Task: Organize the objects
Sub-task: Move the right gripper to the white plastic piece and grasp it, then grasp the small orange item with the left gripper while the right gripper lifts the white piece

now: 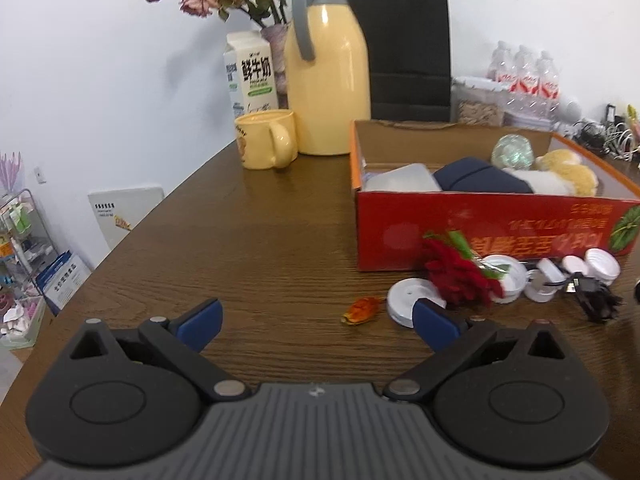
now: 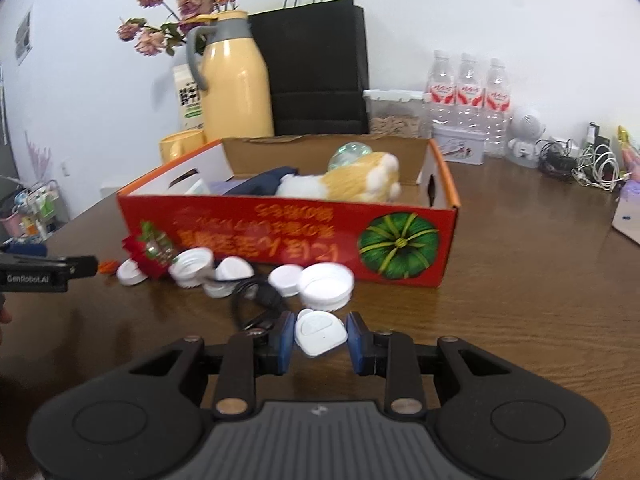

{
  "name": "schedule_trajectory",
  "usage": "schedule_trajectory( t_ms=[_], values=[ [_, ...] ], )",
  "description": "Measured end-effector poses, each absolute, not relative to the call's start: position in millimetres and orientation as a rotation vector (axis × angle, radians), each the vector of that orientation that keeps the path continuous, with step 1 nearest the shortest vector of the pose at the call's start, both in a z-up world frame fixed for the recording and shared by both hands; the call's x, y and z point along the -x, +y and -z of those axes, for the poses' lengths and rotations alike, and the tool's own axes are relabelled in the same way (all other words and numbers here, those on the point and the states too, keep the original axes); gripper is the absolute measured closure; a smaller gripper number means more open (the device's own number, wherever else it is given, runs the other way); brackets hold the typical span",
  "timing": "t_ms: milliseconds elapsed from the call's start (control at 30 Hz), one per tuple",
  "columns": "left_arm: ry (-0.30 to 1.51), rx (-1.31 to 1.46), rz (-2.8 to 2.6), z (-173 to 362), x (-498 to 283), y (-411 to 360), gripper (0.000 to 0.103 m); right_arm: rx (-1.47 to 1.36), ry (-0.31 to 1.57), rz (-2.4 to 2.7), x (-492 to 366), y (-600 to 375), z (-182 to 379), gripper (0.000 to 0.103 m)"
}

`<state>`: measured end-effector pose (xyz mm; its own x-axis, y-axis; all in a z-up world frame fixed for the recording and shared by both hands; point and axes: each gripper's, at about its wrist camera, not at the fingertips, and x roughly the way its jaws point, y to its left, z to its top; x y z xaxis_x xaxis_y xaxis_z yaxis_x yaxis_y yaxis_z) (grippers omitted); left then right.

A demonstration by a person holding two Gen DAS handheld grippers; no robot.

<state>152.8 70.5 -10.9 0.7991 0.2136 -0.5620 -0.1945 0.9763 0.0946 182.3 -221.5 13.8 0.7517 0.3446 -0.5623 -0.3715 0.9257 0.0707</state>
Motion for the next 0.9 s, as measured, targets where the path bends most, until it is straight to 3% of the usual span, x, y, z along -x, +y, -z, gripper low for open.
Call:
schedule_trajectory(
  t_ms=[300,367,667,767,833,900],
  values=[
    [0.652,-0.024,-0.231,20.0,-172.9,76.8,0.0,0.026,0.597,-0.366,-195.7,-228.8,-7.2,0.076],
    [0.659,-0.013,-0.229,21.3,-175.5,79.6,0.006,0.029,0.593,-0.37,-195.5,-227.9,-5.9,0.076],
    [0.67,0.001,-0.137,28.1,-182.4,77.5,0.047,0.029,0.592,-0.371,-196.6,-227.6,-1.7,0.076],
    [0.662,0.017,-0.094,28.9,-181.9,76.8,0.067,0.028,0.591,-0.379,-196.8,-227.5,-0.4,0.076],
    [0.657,0.004,-0.076,28.9,-181.2,73.5,0.09,0.025,0.592,-0.382,-197.1,-227.4,-0.2,0.076],
    [0.653,-0.011,-0.076,29.3,-180.9,70.0,0.09,0.023,0.591,-0.382,-197.2,-227.7,0.0,0.076]
  ],
)
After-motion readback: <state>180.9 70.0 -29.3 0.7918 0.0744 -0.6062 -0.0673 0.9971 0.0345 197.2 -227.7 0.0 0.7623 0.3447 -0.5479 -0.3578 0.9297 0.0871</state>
